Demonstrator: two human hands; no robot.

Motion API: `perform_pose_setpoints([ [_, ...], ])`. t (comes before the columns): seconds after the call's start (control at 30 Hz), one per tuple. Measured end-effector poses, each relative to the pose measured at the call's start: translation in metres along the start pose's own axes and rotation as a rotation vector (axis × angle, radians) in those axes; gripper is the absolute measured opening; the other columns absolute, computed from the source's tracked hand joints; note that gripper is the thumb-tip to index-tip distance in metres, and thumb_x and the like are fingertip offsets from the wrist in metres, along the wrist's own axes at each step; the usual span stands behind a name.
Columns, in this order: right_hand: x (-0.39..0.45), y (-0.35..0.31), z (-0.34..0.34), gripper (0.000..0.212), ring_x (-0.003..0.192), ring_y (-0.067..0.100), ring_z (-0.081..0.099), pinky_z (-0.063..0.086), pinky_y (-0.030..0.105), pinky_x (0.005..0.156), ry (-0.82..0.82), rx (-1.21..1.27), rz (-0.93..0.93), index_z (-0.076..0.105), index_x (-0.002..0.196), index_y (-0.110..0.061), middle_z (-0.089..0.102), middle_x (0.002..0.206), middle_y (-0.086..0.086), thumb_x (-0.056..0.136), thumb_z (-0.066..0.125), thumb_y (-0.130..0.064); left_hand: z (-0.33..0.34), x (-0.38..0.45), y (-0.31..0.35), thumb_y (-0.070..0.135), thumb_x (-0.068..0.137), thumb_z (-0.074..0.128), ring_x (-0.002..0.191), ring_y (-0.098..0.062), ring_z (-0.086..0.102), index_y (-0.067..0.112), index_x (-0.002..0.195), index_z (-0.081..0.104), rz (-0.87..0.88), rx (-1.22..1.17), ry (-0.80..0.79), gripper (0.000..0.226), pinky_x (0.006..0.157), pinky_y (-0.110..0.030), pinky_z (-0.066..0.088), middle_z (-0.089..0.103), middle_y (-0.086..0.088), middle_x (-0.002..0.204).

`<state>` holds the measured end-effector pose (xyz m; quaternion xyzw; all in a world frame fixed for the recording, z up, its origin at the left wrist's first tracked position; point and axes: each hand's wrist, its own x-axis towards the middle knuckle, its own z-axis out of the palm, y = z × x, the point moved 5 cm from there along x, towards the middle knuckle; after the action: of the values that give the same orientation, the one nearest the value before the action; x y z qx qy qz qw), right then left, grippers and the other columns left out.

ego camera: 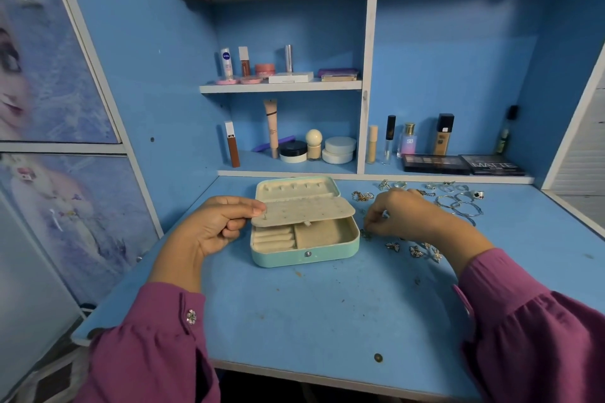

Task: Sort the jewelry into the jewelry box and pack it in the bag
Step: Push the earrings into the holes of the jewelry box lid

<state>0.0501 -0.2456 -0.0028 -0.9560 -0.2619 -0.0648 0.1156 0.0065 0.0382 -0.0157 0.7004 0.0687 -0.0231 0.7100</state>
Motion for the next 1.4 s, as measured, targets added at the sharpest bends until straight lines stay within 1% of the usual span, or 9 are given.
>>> perform_pose_setpoints([
  [0.2,0.0,0.0,0.0,0.013,0.095,0.012,0.05,0.028,0.032,0.094,0.009,-0.06,0.0,0.07,0.091,-0.026,0.065,0.094,-0.011,0.086,0.06,-0.031,0.0,-0.001,0.0,-0.008,0.085,0.056,0.034,-0.001,0.031,-0.002,0.088,0.068,-0.008,-0.015,-0.001,0.013,0.031,-0.011,0.023,0.053,0.003,0.048],
  [0.33,-0.001,-0.001,0.001,0.006,0.093,0.012,0.047,0.026,0.028,0.088,0.006,-0.075,-0.006,0.065,0.082,-0.029,0.064,0.09,-0.011,0.085,0.059,-0.03,0.0,-0.001,0.0,-0.008,0.085,0.057,0.034,-0.001,0.03,-0.002,0.087,0.068,-0.01,-0.014,-0.002,0.013,0.031,-0.011,0.023,0.052,0.002,0.049],
  [0.5,0.0,0.001,-0.002,0.006,0.093,0.012,0.049,0.03,0.029,0.089,0.037,-0.041,0.018,0.063,0.082,-0.029,0.062,0.089,-0.011,0.086,0.058,-0.028,0.0,-0.001,-0.001,-0.008,0.085,0.057,0.034,-0.001,0.031,-0.002,0.087,0.068,-0.011,-0.022,-0.006,0.013,0.031,-0.011,0.024,0.053,0.002,0.049],
  [0.63,0.005,-0.003,-0.01,0.009,0.084,0.016,0.058,0.045,0.028,0.076,0.185,0.158,0.073,0.064,0.082,-0.02,0.063,0.088,-0.005,0.087,0.057,-0.023,0.0,-0.001,0.0,-0.008,0.085,0.057,0.034,-0.001,0.032,-0.002,0.089,0.068,-0.015,-0.019,-0.01,0.013,0.031,-0.011,0.024,0.055,0.002,0.05],
  [0.73,0.01,-0.025,-0.014,0.007,0.07,0.004,0.054,0.042,0.017,0.061,0.245,0.38,0.046,0.063,0.083,-0.02,0.061,0.085,-0.008,0.088,0.058,-0.02,0.0,0.0,0.0,-0.008,0.085,0.057,0.034,-0.001,0.033,-0.002,0.089,0.068,-0.015,-0.018,-0.009,0.013,0.031,-0.011,0.025,0.057,0.002,0.051],
  [0.8,0.017,-0.047,-0.012,0.007,0.069,0.001,0.053,0.038,0.012,0.06,0.222,0.427,-0.013,0.062,0.084,-0.023,0.06,0.082,-0.011,0.089,0.057,-0.019,-0.001,0.0,0.0,-0.008,0.084,0.058,0.034,-0.001,0.033,-0.002,0.087,0.069,-0.009,-0.018,-0.005,0.013,0.031,-0.011,0.025,0.058,0.0,0.054],
  [0.9,0.027,-0.078,-0.006,0.007,0.074,0.008,0.056,0.045,0.021,0.068,0.137,0.409,-0.083,0.062,0.086,-0.023,0.061,0.081,-0.01,0.091,0.057,-0.023,0.0,-0.001,0.0,-0.009,0.084,0.058,0.034,-0.001,0.032,-0.002,0.086,0.069,0.005,-0.01,-0.005,0.013,0.032,-0.01,0.023,0.06,0.001,0.055],
  [1.1,0.047,-0.126,-0.007,0.016,0.083,0.016,0.057,0.049,0.033,0.072,0.049,0.204,-0.191,0.067,0.095,-0.02,0.065,0.091,-0.003,0.092,0.052,-0.026,0.0,0.001,-0.001,-0.012,0.083,0.057,0.034,0.0,0.031,-0.003,0.085,0.068,0.012,-0.022,0.01,0.014,0.032,-0.01,0.021,0.054,0.001,0.051],
  [1.4,0.055,-0.14,-0.008,0.018,0.081,0.013,0.051,0.035,0.026,0.061,0.028,0.138,-0.228,0.068,0.099,-0.019,0.066,0.098,-0.001,0.093,0.052,-0.025,-0.001,0.002,-0.002,-0.013,0.083,0.056,0.034,0.0,0.031,-0.002,0.083,0.067,0.002,-0.065,0.017,0.016,0.033,-0.01,0.02,0.055,-0.001,0.054],
])
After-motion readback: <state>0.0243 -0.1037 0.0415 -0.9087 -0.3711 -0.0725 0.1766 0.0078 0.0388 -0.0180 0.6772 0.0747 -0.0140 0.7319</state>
